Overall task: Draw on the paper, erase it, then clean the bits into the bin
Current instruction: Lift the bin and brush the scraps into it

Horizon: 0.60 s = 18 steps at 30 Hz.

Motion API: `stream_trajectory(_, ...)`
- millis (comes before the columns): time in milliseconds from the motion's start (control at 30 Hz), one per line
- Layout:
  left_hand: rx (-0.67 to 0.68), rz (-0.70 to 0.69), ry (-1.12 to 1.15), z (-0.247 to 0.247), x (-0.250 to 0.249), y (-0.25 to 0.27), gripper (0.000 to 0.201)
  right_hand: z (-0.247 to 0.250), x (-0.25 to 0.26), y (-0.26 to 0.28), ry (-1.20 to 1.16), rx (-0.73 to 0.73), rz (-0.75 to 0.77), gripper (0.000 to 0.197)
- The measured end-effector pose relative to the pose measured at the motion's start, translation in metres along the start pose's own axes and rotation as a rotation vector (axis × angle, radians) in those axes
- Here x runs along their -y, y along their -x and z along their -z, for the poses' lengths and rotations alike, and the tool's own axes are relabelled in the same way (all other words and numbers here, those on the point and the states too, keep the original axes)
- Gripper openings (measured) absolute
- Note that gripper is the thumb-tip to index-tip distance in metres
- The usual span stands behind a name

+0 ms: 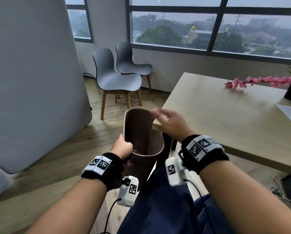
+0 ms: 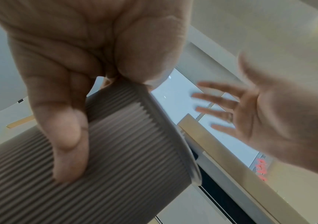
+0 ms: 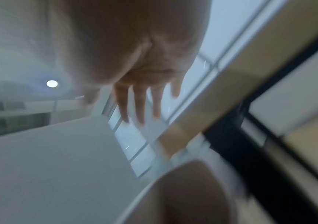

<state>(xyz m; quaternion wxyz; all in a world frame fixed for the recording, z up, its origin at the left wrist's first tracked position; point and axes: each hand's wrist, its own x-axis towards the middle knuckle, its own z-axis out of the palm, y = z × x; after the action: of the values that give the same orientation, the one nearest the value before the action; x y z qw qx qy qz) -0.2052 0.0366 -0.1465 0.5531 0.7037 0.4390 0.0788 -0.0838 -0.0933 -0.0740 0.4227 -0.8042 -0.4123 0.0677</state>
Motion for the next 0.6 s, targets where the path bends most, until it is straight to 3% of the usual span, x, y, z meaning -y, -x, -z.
stream_trajectory(33, 0.015, 0.012, 0.012, 0.000, 0.000, 0.001, 0.038, 0.015, -0.014, -0.008, 0.168, -0.194, -0.084, 0.042)
stream_trajectory(67, 0.023, 0.021, 0.016, -0.001, 0.000, 0.001, 0.038, 0.032, -0.027, -0.011, 0.329, -0.276, -0.233, 0.051)
stream_trajectory(133, 0.026, 0.022, 0.008, -0.001, -0.001, 0.001, 0.038, 0.055, -0.044, -0.014, 0.460, -0.169, -0.546, 0.071)
stream_trajectory(167, 0.026, 0.022, 0.005, 0.000, -0.001, 0.001, 0.038, 0.055, -0.047, -0.013, 0.480, -0.068, -0.621, 0.079)
stream_trajectory(233, 0.025, 0.034, 0.015, -0.001, -0.002, 0.002, 0.039, 0.038, -0.039, -0.004, 0.571, 0.136, -0.545, 0.087)
stream_trajectory(300, 0.020, 0.031, 0.010, -0.001, -0.001, 0.003, 0.040, 0.012, -0.017, 0.010, 0.560, 0.341, -0.284, 0.081)
stream_trajectory(400, 0.011, 0.009, -0.003, -0.001, 0.000, 0.000, 0.048, -0.008, 0.016, 0.030, -0.008, 0.592, 0.010, 0.052)
stream_trajectory(433, 0.012, 0.008, -0.005, -0.001, 0.001, -0.001, 0.050, -0.008, 0.019, 0.035, -0.143, 0.551, 0.071, 0.041)
stream_trajectory(500, 0.015, 0.014, -0.002, 0.000, 0.000, 0.000, 0.049, -0.003, 0.012, 0.030, -0.105, 0.227, 0.147, 0.034)
stream_trajectory(533, 0.024, 0.026, 0.005, 0.000, 0.000, 0.001, 0.051, 0.002, 0.004, 0.025, 0.039, 0.020, 0.108, 0.041)
stream_trajectory(567, 0.033, 0.038, 0.008, 0.000, 0.000, 0.001, 0.053, 0.008, -0.003, 0.020, 0.224, -0.098, -0.017, 0.050)
stream_trajectory(600, 0.039, 0.045, 0.008, 0.000, 0.001, 0.001, 0.053, 0.012, -0.011, 0.017, 0.372, -0.099, -0.184, 0.061)
